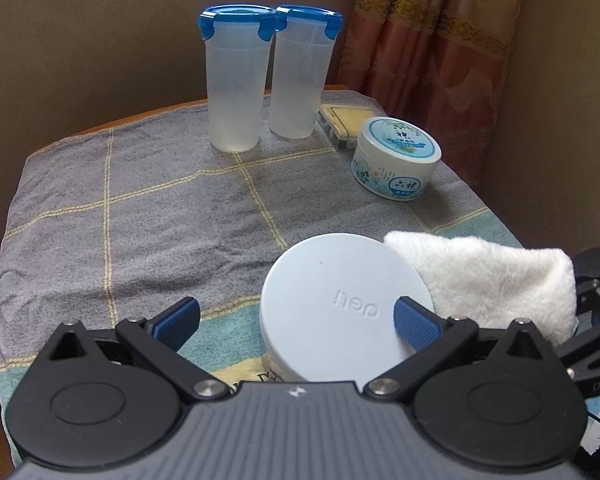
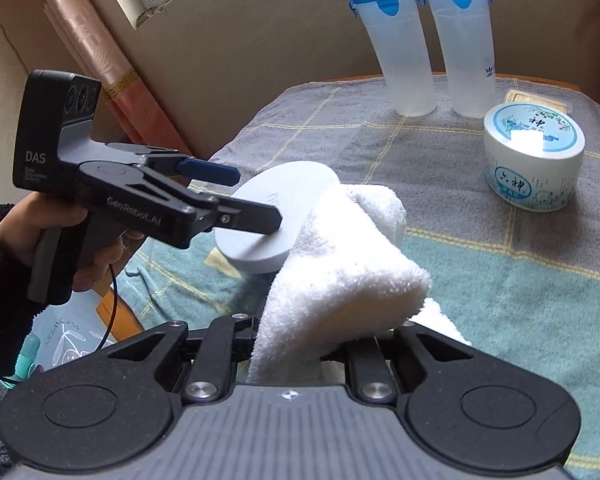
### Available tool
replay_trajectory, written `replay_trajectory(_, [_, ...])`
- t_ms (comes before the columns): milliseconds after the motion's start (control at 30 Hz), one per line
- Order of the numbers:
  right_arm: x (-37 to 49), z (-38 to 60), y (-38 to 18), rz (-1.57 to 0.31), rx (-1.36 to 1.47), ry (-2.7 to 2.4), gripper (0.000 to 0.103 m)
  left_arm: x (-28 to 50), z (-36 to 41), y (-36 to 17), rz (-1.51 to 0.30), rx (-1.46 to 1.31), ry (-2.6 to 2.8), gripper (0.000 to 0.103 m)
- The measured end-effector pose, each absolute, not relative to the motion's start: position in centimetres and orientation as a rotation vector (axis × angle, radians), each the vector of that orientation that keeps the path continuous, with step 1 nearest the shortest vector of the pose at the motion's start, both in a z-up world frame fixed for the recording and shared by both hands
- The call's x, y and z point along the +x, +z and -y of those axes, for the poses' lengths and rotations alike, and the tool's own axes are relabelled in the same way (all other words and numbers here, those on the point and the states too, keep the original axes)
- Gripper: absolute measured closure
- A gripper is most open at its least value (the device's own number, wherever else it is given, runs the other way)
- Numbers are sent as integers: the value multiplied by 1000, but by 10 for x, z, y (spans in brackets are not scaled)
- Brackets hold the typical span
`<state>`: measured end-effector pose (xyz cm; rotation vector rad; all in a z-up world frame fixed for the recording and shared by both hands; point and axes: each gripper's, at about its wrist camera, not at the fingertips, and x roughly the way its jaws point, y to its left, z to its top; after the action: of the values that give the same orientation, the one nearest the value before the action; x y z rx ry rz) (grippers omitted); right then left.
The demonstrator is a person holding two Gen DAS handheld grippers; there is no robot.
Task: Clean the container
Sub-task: 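Wipe the jar body with the cloth in the right tool while the left tool holds the jar, then rub the white cloth along the jar side with the right tool while the left tool holds the jar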
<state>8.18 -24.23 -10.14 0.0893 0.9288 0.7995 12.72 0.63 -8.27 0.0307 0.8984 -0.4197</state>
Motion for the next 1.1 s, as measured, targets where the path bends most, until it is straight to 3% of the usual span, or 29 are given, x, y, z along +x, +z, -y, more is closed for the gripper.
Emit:
replay_trajectory(433, [64, 222, -96, -939, 60, 840, 84, 126, -8, -84, -883, 29, -427, 0])
replay_trajectory(1100, [137, 247, -88, -899, 47, 729, 84, 130, -12, -88, -885, -9, -441, 0])
